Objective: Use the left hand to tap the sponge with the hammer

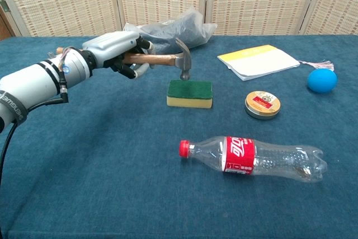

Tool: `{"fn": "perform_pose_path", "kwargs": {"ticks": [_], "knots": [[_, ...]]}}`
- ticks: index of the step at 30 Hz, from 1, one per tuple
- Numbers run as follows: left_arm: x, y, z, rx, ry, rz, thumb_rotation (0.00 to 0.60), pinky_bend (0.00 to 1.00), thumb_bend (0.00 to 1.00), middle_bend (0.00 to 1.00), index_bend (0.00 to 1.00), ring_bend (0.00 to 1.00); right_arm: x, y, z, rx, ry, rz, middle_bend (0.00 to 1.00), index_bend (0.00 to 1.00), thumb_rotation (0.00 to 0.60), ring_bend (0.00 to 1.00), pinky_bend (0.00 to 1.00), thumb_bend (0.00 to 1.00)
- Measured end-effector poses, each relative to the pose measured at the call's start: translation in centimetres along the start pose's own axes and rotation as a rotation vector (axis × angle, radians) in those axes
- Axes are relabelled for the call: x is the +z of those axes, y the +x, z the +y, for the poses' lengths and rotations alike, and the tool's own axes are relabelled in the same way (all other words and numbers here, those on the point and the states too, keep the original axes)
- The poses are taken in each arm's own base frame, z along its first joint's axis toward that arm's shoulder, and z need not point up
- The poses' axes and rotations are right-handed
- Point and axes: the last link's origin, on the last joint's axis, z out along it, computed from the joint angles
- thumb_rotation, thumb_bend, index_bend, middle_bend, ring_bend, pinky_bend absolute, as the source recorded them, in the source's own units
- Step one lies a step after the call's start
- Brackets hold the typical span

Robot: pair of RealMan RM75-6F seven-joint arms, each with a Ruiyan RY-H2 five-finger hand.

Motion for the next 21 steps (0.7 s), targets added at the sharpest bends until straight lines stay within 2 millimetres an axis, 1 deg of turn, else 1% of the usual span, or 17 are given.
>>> {"fn": "perform_pose_path", "kwargs": {"ticks": [6,8,11,14,18,21], "knots": [[-0.1,-1.5,0.2,0.051,0.001,-0.055,0.600,0.95,0.58,0.79,0.69,0.85,0.0,0.1,0.1,-0.002,-0.006,0.000,0.44,0.41,0.600,0.28,0.22,0.35],[-0.1,-1.6,0.3,0.050,-0.001,-0.056,0.600,0.95,0.58,0.79,0.69,0.85,0.0,0.1,0.1,-0.002,-0.007,0.002,0.44,0.41,0.600,0.28,0.22,0.35],[0.0,-1.2,0.4,0.031,-0.003,-0.033,0.600,0.95,0.58,0.79,0.69,0.85,0.0,0.1,0.1,-0.001,-0.008,0.002,0.44,0.41,0.600,0.28,0.22,0.35],[0.1,-0.4,0.2,-0.003,-0.001,0.000,0.600,0.95,0.58,0.79,0.69,0.85,0.1,0.0,0.1,0.000,-0.006,-0.001,0.44,0.41,0.600,0.28,0.22,0.35],[-0.2,0.5,-0.7,-0.027,0.024,0.026,0.600,0.95,0.58,0.79,0.69,0.84,0.3,-0.1,0.1,0.002,-0.001,-0.005,0.44,0.41,0.600,0.28,0.22,0.35],[-0.6,0.7,-1.7,-0.032,0.061,0.031,0.600,0.95,0.58,0.79,0.69,0.82,0.4,-0.2,0.0,0.003,0.003,-0.008,0.44,0.41,0.600,0.28,0.22,0.35]]}}
